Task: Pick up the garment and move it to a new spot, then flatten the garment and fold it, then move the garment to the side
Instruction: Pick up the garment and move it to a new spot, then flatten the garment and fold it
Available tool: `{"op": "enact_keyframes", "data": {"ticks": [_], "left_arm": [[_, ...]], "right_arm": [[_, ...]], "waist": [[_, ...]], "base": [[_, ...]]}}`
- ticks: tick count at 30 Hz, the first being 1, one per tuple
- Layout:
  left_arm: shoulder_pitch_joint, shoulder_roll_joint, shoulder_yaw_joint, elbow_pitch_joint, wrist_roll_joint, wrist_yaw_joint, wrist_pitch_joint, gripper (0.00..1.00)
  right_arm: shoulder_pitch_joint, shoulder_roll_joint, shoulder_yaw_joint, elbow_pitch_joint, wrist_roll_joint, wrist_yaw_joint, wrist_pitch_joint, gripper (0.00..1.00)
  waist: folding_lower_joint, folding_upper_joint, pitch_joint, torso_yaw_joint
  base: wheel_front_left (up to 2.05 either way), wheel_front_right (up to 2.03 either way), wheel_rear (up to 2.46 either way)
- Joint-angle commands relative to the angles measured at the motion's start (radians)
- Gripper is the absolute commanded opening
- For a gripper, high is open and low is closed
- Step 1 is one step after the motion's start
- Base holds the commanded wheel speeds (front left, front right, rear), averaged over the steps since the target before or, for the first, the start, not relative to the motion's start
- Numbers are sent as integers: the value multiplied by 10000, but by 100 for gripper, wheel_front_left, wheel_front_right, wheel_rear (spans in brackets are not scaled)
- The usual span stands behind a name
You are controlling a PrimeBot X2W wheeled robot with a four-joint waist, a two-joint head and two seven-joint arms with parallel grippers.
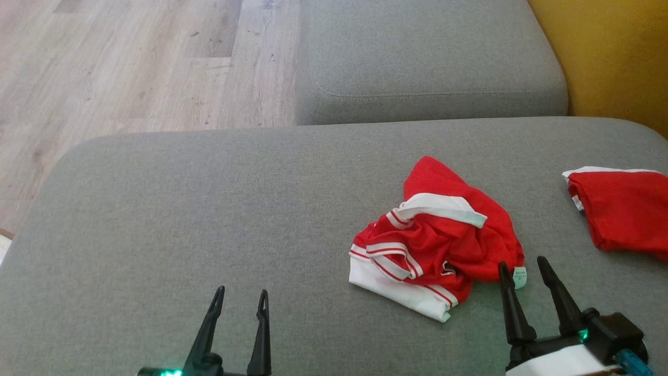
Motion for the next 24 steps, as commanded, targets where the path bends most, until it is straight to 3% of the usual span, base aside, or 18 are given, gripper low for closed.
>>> {"op": "enact_keyframes", "data": {"ticks": [1,12,24], "left_arm": [[-371,-136,396,-247,125,-27,-53,100],[-502,-221,156,74,15,-248,-53,100],[-1704,-262,-669,804,-464,-406,-53,100]], "right_arm": [[-288,-55,201,-273,17,-9,-26,100],[-371,-142,212,-375,73,-9,-26,100],[-705,-667,357,-543,21,-9,-26,100]], "waist": [[0,-1,7,-2],[0,-1,304,-138],[0,-1,1447,-730]], "base": [[0,0,0],[0,0,0],[0,0,0]]}}
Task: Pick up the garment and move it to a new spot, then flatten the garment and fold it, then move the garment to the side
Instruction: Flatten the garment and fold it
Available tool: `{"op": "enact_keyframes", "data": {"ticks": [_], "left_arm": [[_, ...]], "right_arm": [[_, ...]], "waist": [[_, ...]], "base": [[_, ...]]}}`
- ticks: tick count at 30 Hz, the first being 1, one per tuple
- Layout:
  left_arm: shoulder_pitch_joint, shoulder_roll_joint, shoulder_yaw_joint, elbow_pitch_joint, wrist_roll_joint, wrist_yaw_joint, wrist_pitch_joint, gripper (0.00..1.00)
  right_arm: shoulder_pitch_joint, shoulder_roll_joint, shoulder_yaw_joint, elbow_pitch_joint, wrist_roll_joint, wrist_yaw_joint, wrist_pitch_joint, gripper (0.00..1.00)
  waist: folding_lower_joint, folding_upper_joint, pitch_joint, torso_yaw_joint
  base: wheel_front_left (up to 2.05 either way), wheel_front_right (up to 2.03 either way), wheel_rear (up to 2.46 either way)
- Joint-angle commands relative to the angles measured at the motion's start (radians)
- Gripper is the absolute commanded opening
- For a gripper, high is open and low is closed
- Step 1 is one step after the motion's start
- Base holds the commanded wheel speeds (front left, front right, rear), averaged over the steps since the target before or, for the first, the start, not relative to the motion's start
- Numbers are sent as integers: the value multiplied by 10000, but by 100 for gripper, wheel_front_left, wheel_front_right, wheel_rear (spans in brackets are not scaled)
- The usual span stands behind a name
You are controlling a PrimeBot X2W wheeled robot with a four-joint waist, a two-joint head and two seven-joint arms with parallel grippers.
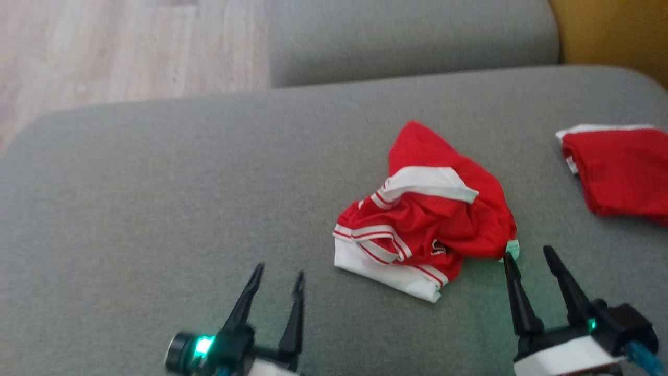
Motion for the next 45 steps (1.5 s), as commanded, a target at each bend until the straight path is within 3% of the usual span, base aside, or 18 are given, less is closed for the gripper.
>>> {"op": "enact_keyframes", "data": {"ticks": [1,10,19,20,21,26,32,38,45], "left_arm": [[-839,-98,81,-139,-138,-85,-53,100],[-3427,-99,-1377,1427,-995,-729,-53,100],[-4737,-100,-2233,3425,-2596,-613,-53,100],[-4849,-100,-2318,3578,-2860,-693,-53,58],[-4963,-100,-2391,3650,-3124,-799,-53,0],[-5546,-100,-2648,3539,-3415,-1119,-53,0],[-6655,-100,-3109,3183,-2910,-1605,-53,0],[-9969,181,-3506,3470,-1925,-2233,-53,0],[-12802,790,-3308,3167,-1622,-2416,-53,0]], "right_arm": [[-659,-272,243,-416,6,-9,-28,100],[-1572,-498,494,-634,92,-9,-28,100],[-1958,-446,672,-675,172,-9,-28,100],[-1978,-427,682,-671,183,-9,-28,100],[-1996,-410,688,-666,190,-9,-28,100],[-2033,-287,722,-585,214,-9,-28,100],[-2039,-91,794,-500,220,-9,-28,100],[-1946,164,887,-421,235,-9,-28,100],[-1520,172,691,-481,181,-9,-28,100]], "waist": [[-1,0,449,-227],[-1,0,1671,-1010],[-1,0,2091,-1694],[-1,0,2117,-1752],[-1,0,2134,-1798],[-1,0,2022,-2013],[-1,0,1715,-2301],[-1,0,1150,-2880],[-1,0,596,-3071]], "base": [[0,0,0],[0,0,0],[0,0,0],[0,0,0],[0,0,0],[0,0,0],[0,0,0],[0,0,0],[0,0,0]]}}
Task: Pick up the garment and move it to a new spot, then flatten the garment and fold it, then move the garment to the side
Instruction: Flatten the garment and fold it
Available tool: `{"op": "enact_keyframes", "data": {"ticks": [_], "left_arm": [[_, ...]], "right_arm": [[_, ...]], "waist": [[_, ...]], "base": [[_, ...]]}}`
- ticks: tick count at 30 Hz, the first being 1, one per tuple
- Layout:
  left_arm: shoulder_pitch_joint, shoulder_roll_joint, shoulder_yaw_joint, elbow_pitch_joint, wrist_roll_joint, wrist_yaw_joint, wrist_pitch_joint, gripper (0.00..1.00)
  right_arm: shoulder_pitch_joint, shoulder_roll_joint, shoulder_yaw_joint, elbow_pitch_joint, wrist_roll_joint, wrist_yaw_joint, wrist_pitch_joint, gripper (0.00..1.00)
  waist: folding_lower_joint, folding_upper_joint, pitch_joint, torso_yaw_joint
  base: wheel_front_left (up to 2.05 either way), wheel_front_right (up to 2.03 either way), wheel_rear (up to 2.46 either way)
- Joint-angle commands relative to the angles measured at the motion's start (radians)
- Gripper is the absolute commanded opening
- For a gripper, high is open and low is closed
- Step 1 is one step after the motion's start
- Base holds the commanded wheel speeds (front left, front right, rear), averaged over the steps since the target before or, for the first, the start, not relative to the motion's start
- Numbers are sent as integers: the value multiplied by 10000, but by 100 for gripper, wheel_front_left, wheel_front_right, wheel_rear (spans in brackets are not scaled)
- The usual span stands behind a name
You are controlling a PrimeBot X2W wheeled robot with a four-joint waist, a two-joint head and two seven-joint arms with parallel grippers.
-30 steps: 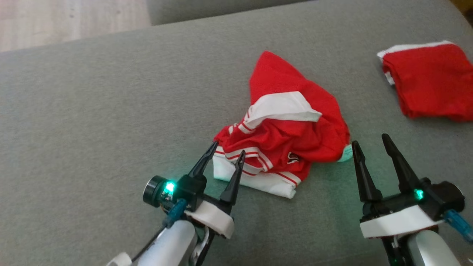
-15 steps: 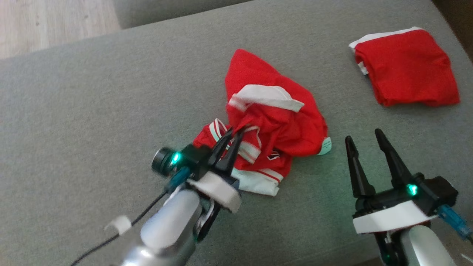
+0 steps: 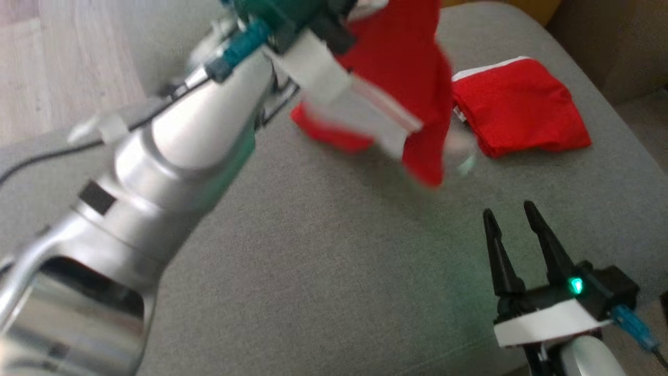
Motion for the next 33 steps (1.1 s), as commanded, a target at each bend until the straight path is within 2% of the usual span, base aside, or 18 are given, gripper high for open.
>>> {"op": "enact_keyframes", "data": {"ticks": [1,6,13,18,23,24,25,26,30,33], "left_arm": [[-736,384,437,-474,2,-45,-43,0],[-378,1124,-120,-870,-598,-54,-44,0],[3072,2753,-1348,-1301,-1186,-2,-44,0],[5688,3620,-1700,-1683,-1222,626,-44,0],[7247,3989,-1663,-1862,-1329,1240,-44,0],[7403,3995,-1623,-1896,-1302,1383,-44,13],[7560,3974,-1571,-1890,-1354,1495,-44,62],[7702,3929,-1494,-1861,-1470,1601,-44,100],[7996,3893,-1362,-1825,-1679,1878,2,100],[8203,3969,-1117,-2041,-1791,2405,13,100]], "right_arm": [[11,-60,80,-360,1,-9,-38,100],[277,-51,-241,-475,-82,-9,-38,100],[563,-4,-431,-628,-150,-9,-38,100],[684,-52,-532,-683,-182,-9,-38,100],[721,-133,-546,-686,-173,-9,-38,100],[719,-139,-561,-695,-171,-9,-38,100],[716,-144,-566,-698,-172,-9,-38,100],[716,-147,-574,-699,-174,-9,-38,100],[707,-143,-554,-681,-178,-9,-38,100],[704,-131,-549,-665,-183,-9,-38,100]], "waist": [[1,0,-182,20],[1,0,-400,393],[1,0,-458,1109],[1,0,-390,1472],[1,0,-308,1770],[1,0,-283,1835],[1,0,-268,1893],[1,0,-257,1952],[1,0,-265,2058],[1,0,-293,2126]], "base": [[0,0,0],[0,0,0],[0,0,0],[0,0,0],[0,0,0],[0,0,0],[0,0,0],[0,0,0],[0,0,0],[0,0,0]]}}
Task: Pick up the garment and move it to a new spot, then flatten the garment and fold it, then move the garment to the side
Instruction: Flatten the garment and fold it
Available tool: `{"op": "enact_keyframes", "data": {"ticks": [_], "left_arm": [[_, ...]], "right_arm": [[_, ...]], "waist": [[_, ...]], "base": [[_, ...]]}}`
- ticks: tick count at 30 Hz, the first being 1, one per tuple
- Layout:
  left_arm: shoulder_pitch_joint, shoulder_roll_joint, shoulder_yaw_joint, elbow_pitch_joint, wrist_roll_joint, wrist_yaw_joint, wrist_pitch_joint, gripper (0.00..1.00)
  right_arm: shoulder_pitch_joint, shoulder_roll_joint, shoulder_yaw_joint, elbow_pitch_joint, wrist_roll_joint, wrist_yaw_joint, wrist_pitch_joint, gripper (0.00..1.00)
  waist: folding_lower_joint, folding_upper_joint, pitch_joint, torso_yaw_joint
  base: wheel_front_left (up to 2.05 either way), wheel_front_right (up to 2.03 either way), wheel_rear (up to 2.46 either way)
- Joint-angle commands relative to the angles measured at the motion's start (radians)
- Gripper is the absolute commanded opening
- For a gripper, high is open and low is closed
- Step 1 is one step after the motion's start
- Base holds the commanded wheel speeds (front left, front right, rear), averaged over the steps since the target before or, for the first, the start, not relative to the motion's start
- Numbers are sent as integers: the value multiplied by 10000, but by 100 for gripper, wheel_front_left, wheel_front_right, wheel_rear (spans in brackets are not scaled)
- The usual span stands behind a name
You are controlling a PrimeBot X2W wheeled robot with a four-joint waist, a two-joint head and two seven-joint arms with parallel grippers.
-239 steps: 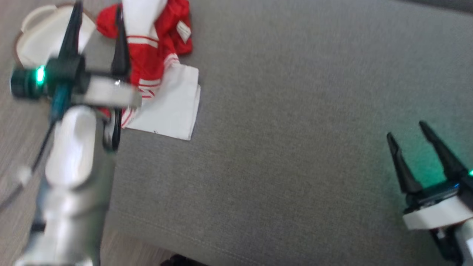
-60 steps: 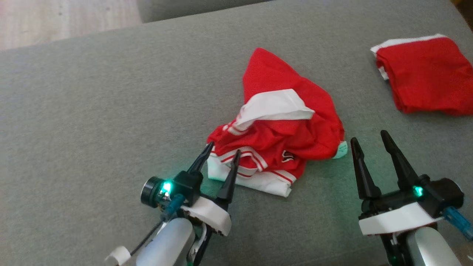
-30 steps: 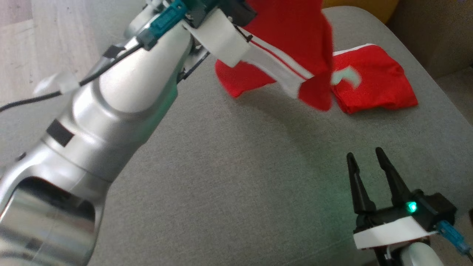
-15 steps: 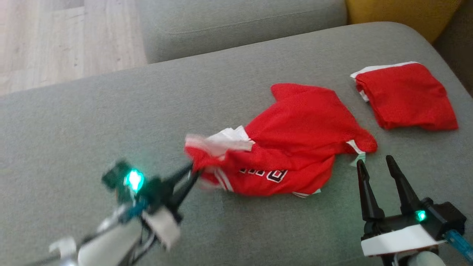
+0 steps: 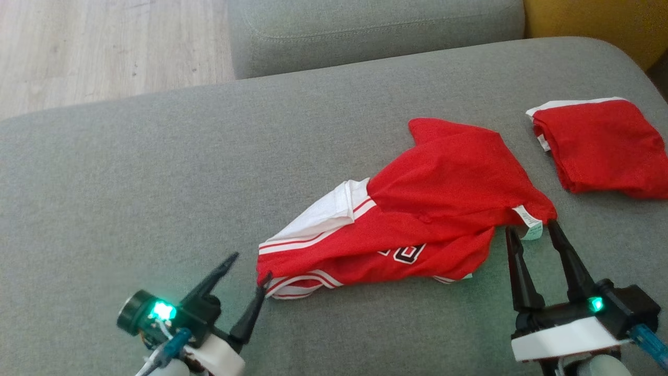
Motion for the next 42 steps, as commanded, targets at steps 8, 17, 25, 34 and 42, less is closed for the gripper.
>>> {"op": "enact_keyframes", "data": {"ticks": [8,17,25,34,42], "left_arm": [[-289,910,816,-2312,468,1458,470,100],[-1905,-195,-145,-2062,1482,1222,1945,100],[-3340,-1465,-861,433,1800,298,2369,100],[-3901,-2100,-1094,1989,1743,-182,2176,92],[-3999,-2289,-1172,2425,1693,-319,1706,0]], "right_arm": [[-120,-116,190,-310,-90,-9,-38,100],[-389,-68,346,-333,-37,-9,-38,100],[-707,-210,388,-288,28,-9,-38,100],[-834,-127,472,-243,61,-9,-38,100],[-828,-131,367,-216,52,-9,-38,100]], "waist": [[0,0,-197,-9],[0,0,263,-254],[0,0,871,-522],[0,0,1116,-723],[0,0,1068,-749]], "base": [[0,0,0],[0,0,0],[0,0,0],[0,0,0],[0,0,0]]}}
